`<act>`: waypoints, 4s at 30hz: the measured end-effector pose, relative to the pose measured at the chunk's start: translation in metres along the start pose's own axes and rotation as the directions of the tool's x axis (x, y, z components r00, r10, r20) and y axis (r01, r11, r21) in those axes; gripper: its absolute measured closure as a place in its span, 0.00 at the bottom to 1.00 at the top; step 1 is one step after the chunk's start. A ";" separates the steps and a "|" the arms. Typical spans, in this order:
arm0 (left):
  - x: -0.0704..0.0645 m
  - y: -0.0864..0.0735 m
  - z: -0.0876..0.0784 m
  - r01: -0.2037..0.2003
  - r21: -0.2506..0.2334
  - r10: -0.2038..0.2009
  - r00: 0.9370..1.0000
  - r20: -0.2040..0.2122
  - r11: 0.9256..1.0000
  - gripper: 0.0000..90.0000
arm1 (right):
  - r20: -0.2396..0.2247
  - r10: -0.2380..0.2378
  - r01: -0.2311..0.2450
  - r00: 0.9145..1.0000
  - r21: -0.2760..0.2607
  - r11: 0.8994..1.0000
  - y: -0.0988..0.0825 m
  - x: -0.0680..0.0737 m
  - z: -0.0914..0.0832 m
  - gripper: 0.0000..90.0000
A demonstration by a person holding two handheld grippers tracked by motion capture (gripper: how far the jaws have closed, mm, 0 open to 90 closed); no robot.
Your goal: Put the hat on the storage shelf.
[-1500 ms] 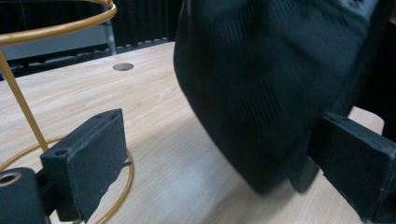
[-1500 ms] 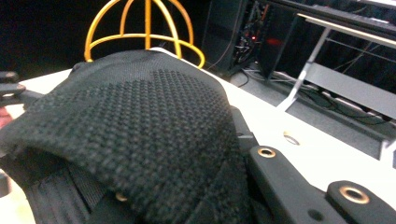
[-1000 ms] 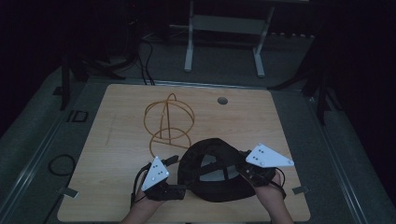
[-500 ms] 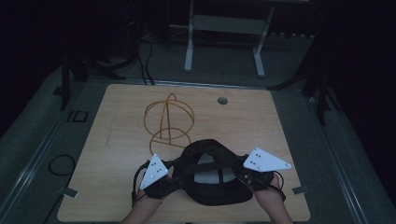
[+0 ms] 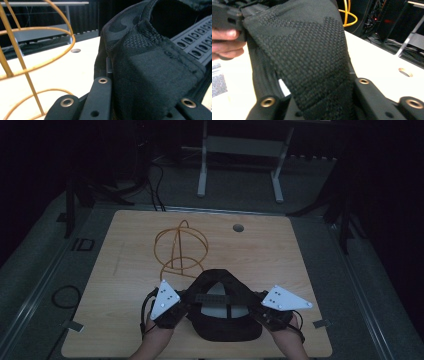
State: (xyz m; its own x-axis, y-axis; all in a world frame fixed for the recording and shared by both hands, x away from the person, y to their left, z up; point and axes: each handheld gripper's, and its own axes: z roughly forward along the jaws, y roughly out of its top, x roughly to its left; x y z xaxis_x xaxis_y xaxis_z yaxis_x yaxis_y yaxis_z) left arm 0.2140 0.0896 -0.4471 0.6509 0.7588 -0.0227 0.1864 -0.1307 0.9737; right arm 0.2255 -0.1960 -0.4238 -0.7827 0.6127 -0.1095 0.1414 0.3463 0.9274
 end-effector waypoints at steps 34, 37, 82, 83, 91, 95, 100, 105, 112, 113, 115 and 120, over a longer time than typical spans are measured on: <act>0.007 0.029 -0.019 -0.143 -0.098 0.159 0.971 0.177 0.985 1.00 | -0.147 -0.039 0.031 0.988 -0.055 0.998 0.002 -0.031 -0.072 0.46; 0.010 0.031 -0.022 -0.175 -0.134 0.202 0.954 0.222 0.975 1.00 | -0.167 -0.054 0.044 0.985 -0.064 0.997 0.009 -0.032 -0.067 0.48; 0.019 0.033 -0.019 -0.178 -0.092 0.200 0.905 0.375 0.980 0.86 | -0.355 -0.182 0.146 0.917 -0.128 0.981 0.041 -0.010 -0.034 0.99; 0.019 0.033 -0.019 -0.176 -0.089 0.197 0.906 0.376 0.980 0.83 | -0.348 -0.183 0.147 0.919 -0.129 0.981 0.042 -0.011 -0.036 0.99; 0.024 0.031 -0.022 -0.186 -0.050 0.192 0.934 0.301 0.981 0.62 | -0.253 -0.137 0.100 0.958 -0.153 0.983 0.044 -0.026 -0.051 0.99; 0.027 0.024 -0.026 -0.189 -0.037 0.192 0.940 0.281 0.981 0.62 | -0.169 -0.096 0.066 0.981 -0.178 0.982 0.048 -0.038 -0.060 0.99; 0.035 0.012 -0.031 -0.171 -0.008 0.167 0.953 0.251 0.985 0.60 | -0.051 -0.067 0.056 0.996 -0.190 0.980 0.054 -0.052 -0.066 0.99; 0.041 -0.003 -0.034 -0.133 0.016 0.126 0.965 0.232 0.991 0.60 | 0.016 -0.028 0.030 0.999 -0.187 0.982 0.058 -0.067 -0.063 0.99; 0.043 -0.031 -0.033 -0.101 0.055 0.086 0.972 0.220 0.993 0.60 | 0.076 -0.006 0.020 0.997 -0.189 0.982 0.070 -0.082 -0.047 0.99; 0.044 -0.034 -0.034 -0.097 0.057 0.083 0.975 0.208 0.994 0.59 | 0.077 -0.008 0.022 0.997 -0.185 0.983 0.073 -0.083 -0.044 0.99; 0.047 -0.038 -0.035 -0.094 0.068 0.079 0.977 0.199 0.993 0.58 | 0.099 -0.009 0.027 0.995 -0.183 0.983 0.079 -0.085 -0.037 0.99; 0.052 -0.050 -0.040 -0.082 0.077 0.067 0.981 0.180 0.994 0.50 | 0.105 -0.014 0.032 0.994 -0.170 0.985 0.094 -0.091 -0.017 0.99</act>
State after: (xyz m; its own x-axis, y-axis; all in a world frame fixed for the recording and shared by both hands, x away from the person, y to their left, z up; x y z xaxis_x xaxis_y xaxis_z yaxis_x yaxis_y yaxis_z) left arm 0.2089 0.1613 -0.4883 0.7834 0.6215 0.0023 0.1885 -0.2412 0.9520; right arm 0.2999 -0.2312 -0.3206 -0.7164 0.6792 -0.1597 0.0112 0.2400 0.9707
